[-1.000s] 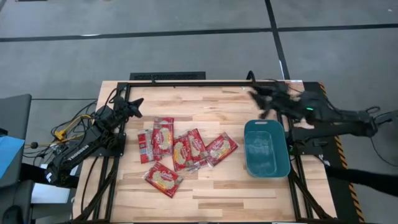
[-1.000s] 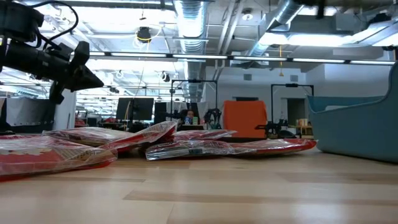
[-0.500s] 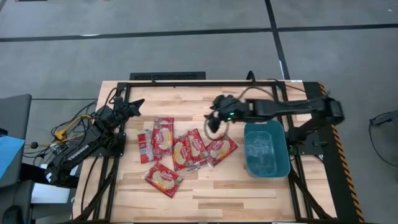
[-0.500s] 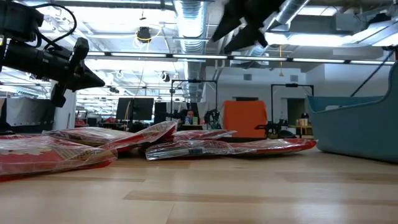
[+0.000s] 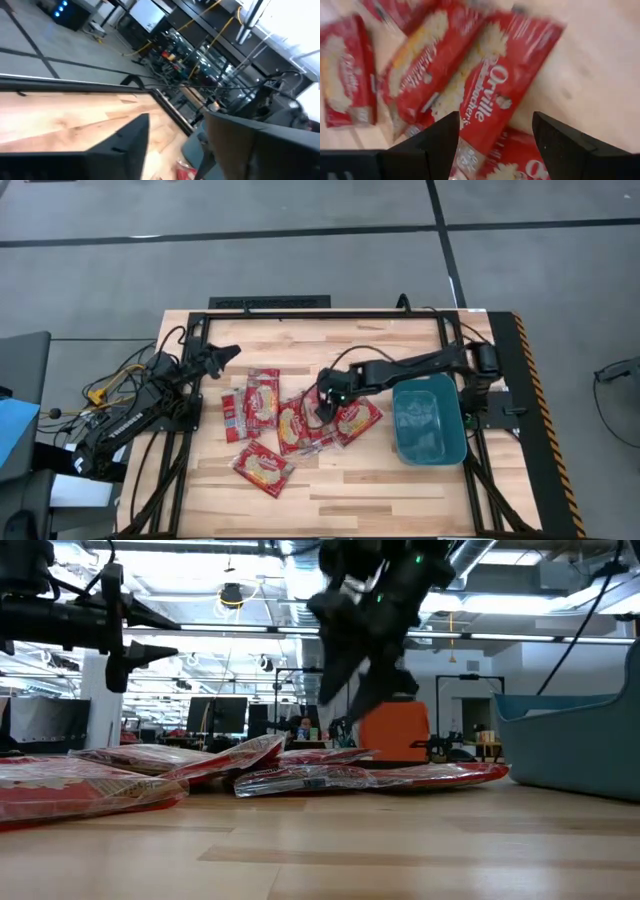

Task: Sort popcorn bags into baskets
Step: Put the popcorn bag into the blue bin

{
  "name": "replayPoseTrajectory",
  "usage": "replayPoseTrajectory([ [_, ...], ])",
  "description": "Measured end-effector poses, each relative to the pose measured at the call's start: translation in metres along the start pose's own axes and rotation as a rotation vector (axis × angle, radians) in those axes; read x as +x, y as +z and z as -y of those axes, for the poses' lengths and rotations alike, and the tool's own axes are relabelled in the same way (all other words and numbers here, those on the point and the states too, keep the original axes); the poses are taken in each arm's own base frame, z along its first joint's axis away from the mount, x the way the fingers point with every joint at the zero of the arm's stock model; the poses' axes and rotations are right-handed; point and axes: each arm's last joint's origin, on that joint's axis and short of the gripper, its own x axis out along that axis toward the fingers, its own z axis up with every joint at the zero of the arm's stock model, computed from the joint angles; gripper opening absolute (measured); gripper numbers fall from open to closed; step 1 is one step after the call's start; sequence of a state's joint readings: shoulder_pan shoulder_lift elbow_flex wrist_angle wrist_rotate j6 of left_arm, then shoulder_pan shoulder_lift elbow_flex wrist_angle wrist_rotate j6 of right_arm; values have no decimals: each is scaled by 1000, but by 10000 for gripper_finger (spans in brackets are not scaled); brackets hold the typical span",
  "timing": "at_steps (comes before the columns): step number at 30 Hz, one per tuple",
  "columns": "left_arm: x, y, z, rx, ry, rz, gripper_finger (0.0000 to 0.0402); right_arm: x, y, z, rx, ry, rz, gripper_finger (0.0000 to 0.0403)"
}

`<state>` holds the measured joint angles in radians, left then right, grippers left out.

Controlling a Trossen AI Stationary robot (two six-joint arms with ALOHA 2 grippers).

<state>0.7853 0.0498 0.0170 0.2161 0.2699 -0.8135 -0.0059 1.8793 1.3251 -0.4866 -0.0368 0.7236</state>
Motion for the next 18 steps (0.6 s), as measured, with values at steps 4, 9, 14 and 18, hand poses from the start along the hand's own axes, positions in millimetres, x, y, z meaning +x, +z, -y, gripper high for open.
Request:
replayPoseTrajectory([
  [4,0,-3,-3,-6,35,-28,256,22,-4,5,43,0,-73,276],
  [9,0,-5,-6,-4,76,-40,286,33,-4,9,53,5,-91,276],
  [14,0,-6,-7,-5,83,-47,291,38,0,6,47,47,-49,276],
  [18,0,-7,-9,3,102,-53,291,45,0,7,51,94,-80,271],
])
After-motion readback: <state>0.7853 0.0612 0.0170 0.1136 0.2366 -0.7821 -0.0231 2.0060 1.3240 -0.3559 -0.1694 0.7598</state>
